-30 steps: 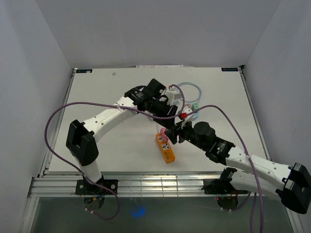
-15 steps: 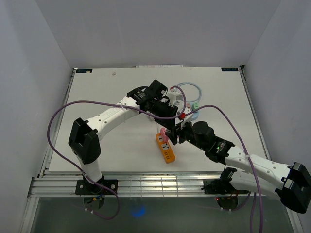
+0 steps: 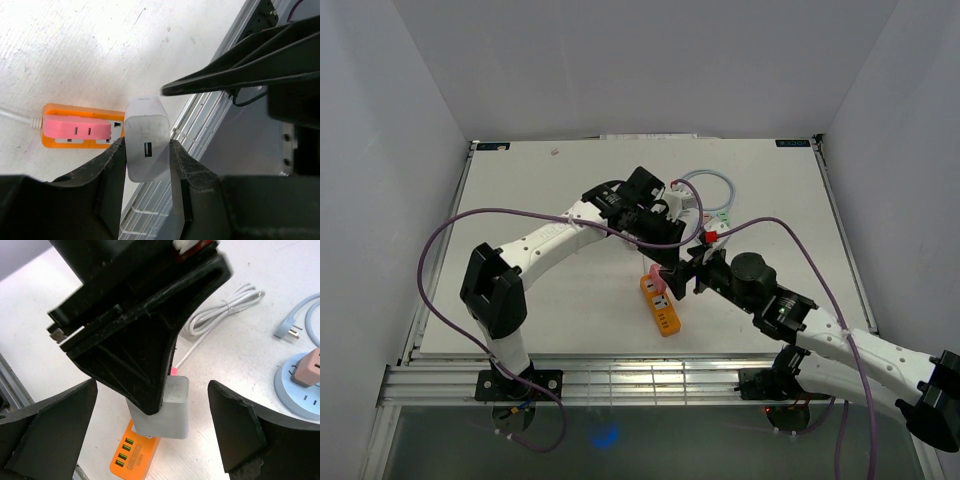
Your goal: Insert the plug
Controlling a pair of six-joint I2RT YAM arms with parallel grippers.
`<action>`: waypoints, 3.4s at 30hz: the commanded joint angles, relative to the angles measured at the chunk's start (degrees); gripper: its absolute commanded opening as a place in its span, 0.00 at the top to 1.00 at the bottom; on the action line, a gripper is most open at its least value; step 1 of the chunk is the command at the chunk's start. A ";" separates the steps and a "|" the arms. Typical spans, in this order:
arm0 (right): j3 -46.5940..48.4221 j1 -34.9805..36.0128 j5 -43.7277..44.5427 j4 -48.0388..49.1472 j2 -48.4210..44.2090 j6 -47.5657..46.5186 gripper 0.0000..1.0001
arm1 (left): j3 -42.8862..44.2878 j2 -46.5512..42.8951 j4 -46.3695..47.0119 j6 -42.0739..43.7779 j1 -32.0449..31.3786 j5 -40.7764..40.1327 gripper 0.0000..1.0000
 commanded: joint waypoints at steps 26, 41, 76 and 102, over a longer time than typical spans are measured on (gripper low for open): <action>-3.67 -8.92 13.35 -8.20 -9.20 8.83 0.08 | -18.65 -22.81 7.62 7.53 -6.48 -14.94 1.00; -12.28 -28.18 -4.33 -0.91 -10.60 8.21 0.08 | -24.36 -26.41 13.95 10.51 -11.67 -20.31 1.00; -14.04 -32.31 -8.90 0.32 -11.92 8.39 0.08 | -27.09 -19.56 18.87 12.97 -13.17 -23.04 1.00; -14.48 -33.45 -11.89 0.67 -12.10 8.47 0.09 | -28.23 -16.31 19.66 12.45 -15.63 -29.54 1.00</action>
